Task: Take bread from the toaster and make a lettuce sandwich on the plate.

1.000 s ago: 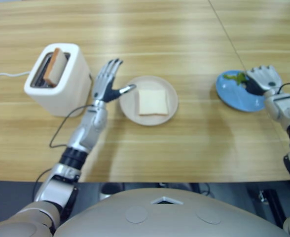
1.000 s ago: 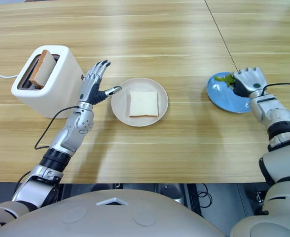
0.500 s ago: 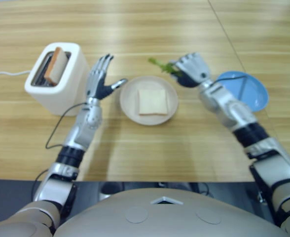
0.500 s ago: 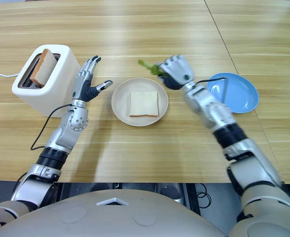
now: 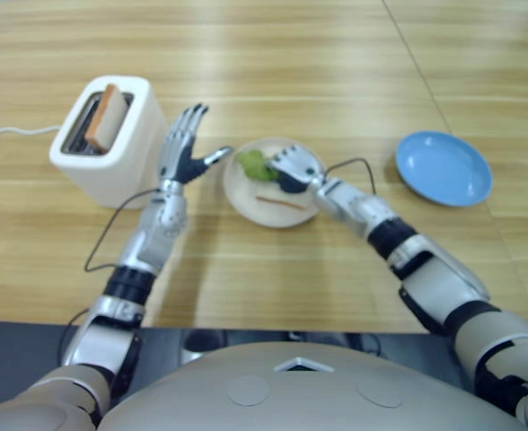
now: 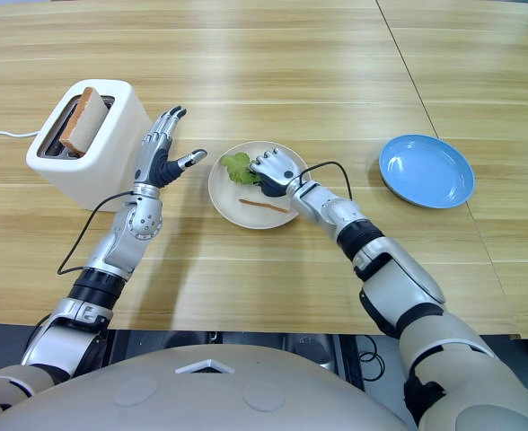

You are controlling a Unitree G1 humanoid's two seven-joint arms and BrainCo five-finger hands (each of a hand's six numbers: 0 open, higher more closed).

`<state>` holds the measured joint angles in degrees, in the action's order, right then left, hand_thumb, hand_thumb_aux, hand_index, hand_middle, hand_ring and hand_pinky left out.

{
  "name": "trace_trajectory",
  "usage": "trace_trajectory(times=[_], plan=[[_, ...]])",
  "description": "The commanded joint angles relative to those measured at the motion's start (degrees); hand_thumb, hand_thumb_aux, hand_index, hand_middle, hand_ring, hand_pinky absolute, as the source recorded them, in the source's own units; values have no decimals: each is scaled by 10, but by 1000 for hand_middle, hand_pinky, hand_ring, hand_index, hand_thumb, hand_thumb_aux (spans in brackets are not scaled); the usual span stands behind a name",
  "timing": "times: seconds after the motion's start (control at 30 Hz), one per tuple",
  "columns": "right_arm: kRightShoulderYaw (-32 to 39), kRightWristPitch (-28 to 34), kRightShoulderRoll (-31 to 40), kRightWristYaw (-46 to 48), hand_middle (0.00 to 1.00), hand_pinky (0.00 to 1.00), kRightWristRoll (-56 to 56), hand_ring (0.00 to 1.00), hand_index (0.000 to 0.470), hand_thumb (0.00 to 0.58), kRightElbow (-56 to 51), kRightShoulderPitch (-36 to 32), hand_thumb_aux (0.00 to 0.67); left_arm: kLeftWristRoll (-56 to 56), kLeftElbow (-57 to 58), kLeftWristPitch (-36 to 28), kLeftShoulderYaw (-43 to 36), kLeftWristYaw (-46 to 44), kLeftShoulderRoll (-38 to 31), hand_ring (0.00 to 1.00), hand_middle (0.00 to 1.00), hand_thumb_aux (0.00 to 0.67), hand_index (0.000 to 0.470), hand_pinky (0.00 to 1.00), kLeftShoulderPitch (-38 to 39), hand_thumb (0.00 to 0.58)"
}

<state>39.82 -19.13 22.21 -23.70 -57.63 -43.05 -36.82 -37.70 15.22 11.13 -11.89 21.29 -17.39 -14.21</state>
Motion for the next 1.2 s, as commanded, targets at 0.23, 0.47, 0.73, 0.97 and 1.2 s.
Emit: trace_trajectory(times=[0.23,0.47,0.73,0.97,1.2], plan=[[-37,12,47,40,1000,1000,9,1000,460,580,139,38,670,1,12,-2,-4,-1,0,0,0,0,0,0,5,0],[-58,20,71,62,1000,1000,7,1000,460,580,177,57,670,1,12,-1,-3,-1,-2,0,0,0,0,0,7,0],[-52,19,78,66,1000,1000,-10,1000,460,580,141,63,670,0,17,-1,-5,-1,-2,0,0,0,0,0,8,0],[-40,10,80,56,1000,1000,-27,1000,460,580,89,57,670,0,20,2,-6,-3,-3,0,0,0,0,0,8,0],[-17,0,74,59,1000,1000,-40,1000,460,580,81,64,670,1,25,3,-7,-3,-3,0,0,0,0,0,9,0]])
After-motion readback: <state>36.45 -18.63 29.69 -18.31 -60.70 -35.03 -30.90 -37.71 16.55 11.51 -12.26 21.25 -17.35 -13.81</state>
